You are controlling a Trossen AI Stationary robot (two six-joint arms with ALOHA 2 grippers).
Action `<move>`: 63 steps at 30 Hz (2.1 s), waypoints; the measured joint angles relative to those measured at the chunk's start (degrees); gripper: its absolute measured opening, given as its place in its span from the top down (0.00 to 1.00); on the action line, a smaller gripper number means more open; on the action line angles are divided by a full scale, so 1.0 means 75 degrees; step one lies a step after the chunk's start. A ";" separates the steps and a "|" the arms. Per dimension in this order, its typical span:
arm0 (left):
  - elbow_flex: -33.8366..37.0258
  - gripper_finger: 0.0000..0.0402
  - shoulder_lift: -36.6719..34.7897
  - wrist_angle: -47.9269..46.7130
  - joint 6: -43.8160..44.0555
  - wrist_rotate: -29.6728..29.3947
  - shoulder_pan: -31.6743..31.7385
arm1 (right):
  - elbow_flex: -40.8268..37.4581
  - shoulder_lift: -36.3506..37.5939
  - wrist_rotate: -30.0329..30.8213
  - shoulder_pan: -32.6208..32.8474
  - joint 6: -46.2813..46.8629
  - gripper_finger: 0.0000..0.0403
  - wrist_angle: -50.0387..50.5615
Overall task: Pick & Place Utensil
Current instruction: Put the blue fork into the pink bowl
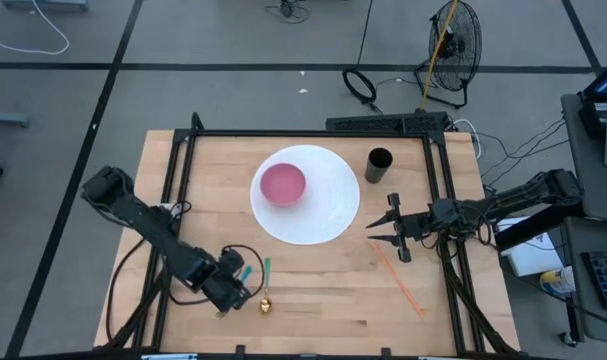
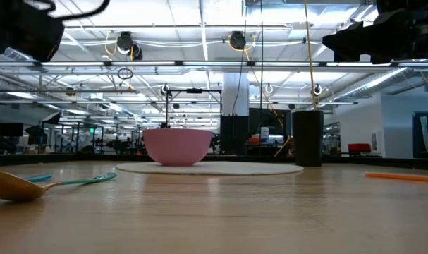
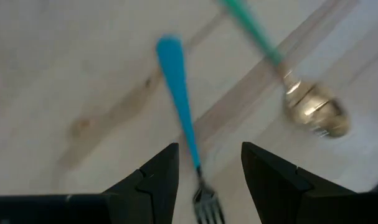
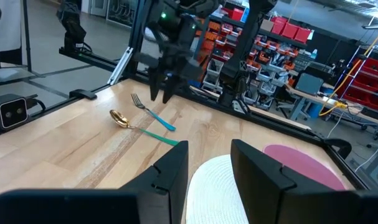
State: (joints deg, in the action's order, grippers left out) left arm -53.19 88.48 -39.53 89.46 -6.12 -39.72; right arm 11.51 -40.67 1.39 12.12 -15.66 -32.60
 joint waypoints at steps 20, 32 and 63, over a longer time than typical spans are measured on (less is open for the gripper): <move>-0.0001 0.56 0.0398 0.0023 0.0046 0.0407 0.0041 | 0.0000 -0.0038 0.0000 0.0000 0.0000 0.71 -0.0026; -0.0009 0.56 0.0931 0.0292 0.0112 0.0533 0.0058 | 0.0000 -0.0040 0.0000 0.0000 0.0000 0.71 -0.0026; -0.0029 0.56 0.1511 0.0425 0.0276 0.1029 -0.0006 | 0.0000 -0.0040 0.0000 0.0000 0.0031 0.71 -0.0026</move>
State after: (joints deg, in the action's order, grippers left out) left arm -53.41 99.81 -36.34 91.53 1.59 -39.77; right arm 11.51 -40.97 1.39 12.12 -15.43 -32.80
